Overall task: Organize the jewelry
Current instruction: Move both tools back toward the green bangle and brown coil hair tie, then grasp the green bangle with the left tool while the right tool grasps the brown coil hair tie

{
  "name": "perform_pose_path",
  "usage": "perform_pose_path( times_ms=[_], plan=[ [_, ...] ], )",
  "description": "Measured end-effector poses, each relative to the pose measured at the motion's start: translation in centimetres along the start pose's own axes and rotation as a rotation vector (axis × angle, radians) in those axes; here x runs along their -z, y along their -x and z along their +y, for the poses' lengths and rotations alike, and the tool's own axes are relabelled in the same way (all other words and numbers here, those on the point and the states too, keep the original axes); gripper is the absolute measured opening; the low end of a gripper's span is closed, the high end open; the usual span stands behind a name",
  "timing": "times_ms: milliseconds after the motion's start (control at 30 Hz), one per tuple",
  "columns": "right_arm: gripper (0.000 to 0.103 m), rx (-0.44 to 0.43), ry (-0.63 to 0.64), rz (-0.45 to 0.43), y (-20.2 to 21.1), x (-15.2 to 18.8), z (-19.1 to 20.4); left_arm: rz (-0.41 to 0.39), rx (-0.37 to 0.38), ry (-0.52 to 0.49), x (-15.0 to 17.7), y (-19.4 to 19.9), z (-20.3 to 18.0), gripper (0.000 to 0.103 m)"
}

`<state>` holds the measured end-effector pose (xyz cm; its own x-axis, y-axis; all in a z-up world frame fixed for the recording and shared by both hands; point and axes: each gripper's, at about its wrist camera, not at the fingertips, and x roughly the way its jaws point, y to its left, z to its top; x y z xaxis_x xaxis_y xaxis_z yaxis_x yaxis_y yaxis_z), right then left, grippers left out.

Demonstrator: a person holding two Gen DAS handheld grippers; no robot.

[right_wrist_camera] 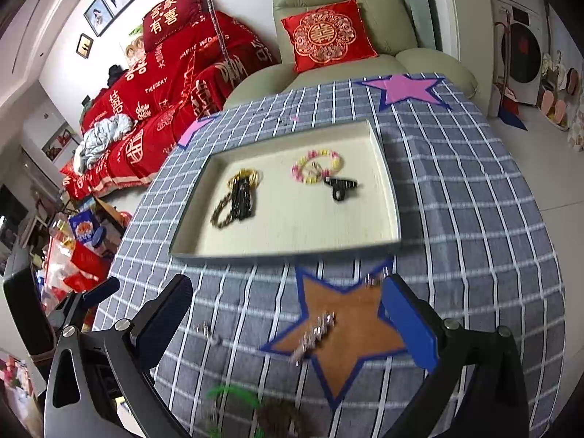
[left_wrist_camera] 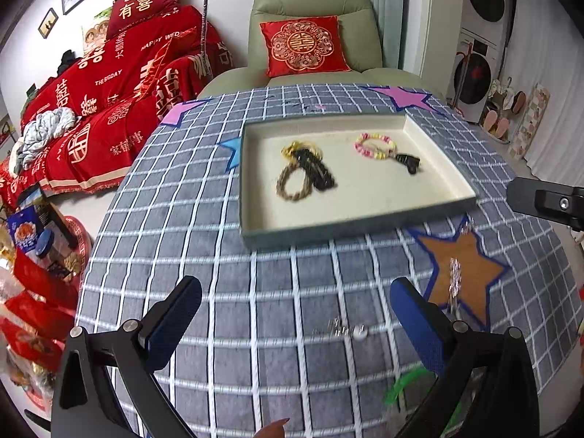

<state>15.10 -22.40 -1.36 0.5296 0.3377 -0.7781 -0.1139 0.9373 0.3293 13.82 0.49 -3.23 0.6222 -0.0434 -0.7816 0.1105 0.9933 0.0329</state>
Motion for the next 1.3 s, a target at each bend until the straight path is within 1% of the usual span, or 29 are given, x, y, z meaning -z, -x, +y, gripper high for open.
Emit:
perform_pose_path(
  times_ms=[67, 233, 400, 600, 767, 1133, 1300],
  plan=[
    [0.103, 0.003, 0.003, 0.009, 0.3, 1.0, 0.0, 0.005, 0.003, 0.005, 1.1, 0.2, 0.0, 0.103],
    [0.103, 0.023, 0.013, 0.031, 0.8, 3.3, -0.3, 0.034, 0.041, 0.023, 3.3, 0.4, -0.1, 0.103],
    [0.103, 0.043, 0.002, 0.063, 1.0, 5.8, -1.3, 0.066, 0.076, 0.002, 5.3, 0.7, -1.0, 0.103],
    [0.103, 0.087, -0.005, 0.110, 0.7, 8.6, -2.6, 0.094, 0.085, -0.002, 7.2, 1.0, -2.1, 0.103],
    [0.103, 0.108, -0.015, 0.125, 0.7, 10.1, -3.3, 0.115, 0.074, -0.008, 8.1, 0.7, -2.8, 0.103],
    [0.103, 0.156, 0.036, 0.157, -0.2, 12.0, -3.0, 0.172, 0.031, -0.016, 9.5, -0.9, -3.4, 0.103],
    [0.103, 0.177, 0.070, 0.179, -1.2, 12.4, -2.8, 0.181, 0.028, -0.011, 9.9, -1.2, -3.2, 0.103]
  ],
)
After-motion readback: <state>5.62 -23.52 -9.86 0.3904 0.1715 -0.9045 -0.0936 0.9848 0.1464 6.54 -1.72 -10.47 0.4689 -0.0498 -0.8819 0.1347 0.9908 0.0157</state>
